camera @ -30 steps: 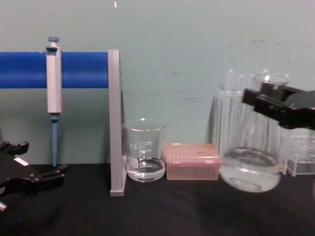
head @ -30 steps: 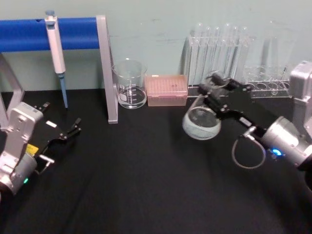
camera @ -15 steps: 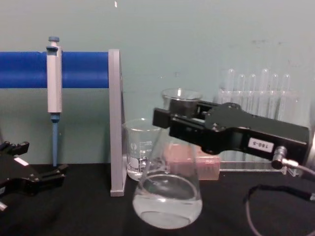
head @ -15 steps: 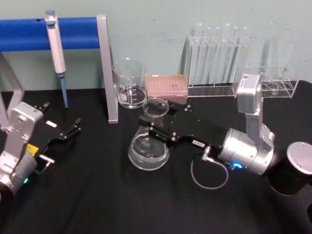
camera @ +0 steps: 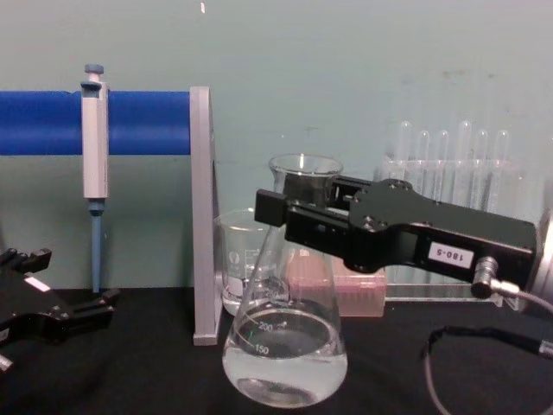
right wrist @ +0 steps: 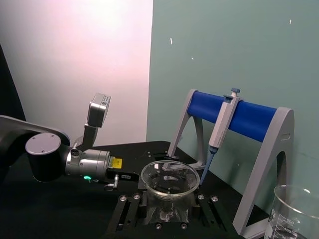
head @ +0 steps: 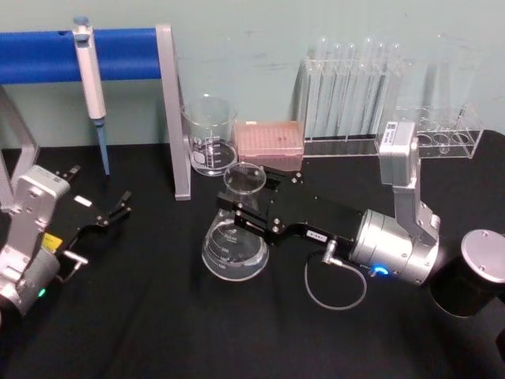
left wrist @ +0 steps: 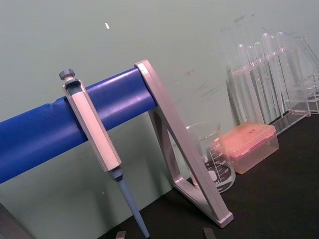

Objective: Grasp the erlenmeyer flask with one hand, shake it three times, then place it back.

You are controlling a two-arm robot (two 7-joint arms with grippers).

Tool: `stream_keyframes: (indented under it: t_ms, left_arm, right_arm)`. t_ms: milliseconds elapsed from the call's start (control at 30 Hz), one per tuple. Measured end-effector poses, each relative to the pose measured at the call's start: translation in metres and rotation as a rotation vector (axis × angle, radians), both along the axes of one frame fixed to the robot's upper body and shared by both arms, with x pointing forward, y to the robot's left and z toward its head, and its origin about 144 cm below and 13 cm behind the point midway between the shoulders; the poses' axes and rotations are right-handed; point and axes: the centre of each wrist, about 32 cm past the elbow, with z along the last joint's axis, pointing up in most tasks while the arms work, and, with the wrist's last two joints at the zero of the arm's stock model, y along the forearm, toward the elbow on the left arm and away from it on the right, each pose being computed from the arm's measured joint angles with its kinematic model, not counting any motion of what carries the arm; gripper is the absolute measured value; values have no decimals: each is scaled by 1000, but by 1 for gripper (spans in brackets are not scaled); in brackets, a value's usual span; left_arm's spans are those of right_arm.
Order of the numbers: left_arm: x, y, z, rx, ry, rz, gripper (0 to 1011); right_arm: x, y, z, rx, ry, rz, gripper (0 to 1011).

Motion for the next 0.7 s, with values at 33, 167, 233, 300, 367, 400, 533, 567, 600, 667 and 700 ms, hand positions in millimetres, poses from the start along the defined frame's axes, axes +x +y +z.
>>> stream_keyframes:
  t_ms: [33, 167, 233, 300, 367, 400, 533, 567, 600, 667, 700]
  left_arm:
    - [0, 0, 0, 0, 0, 0, 1001]
    - [0, 0, 0, 0, 0, 0, 1001]
    - [0, 0, 0, 0, 0, 0, 1001]
    - [0, 0, 0, 0, 0, 0, 1001]
    - [0, 0, 0, 0, 0, 0, 1001]
    - [0, 0, 0, 0, 0, 0, 1001]
    - [0, 0, 0, 0, 0, 0, 1001]
    - [0, 0, 0, 0, 0, 0, 1001]
    - [0, 0, 0, 0, 0, 0, 1001]
    - [0, 0, 0, 0, 0, 0, 1001]
    - [0, 0, 0, 0, 0, 0, 1001]
  right_arm:
    - [0, 0, 0, 0, 0, 0, 457]
    - [0, 0, 0, 1, 1, -2, 457]
    - [1, 0, 0, 1, 1, -4, 457]
    - [1, 0, 0, 1, 3, -7, 457]
    - [2, 0, -1, 0, 4, -9, 457]
    - [2, 0, -1, 0, 5, -11, 457]
    - [3, -1, -2, -1, 8, -17, 457]
    - [3, -2, -2, -2, 8, -19, 457]
    - [3, -2, -2, -2, 9, -20, 457]
    - [3, -2, -2, -2, 10, -22, 457]
    - [3, -2, -2, -3, 11, -23, 457]
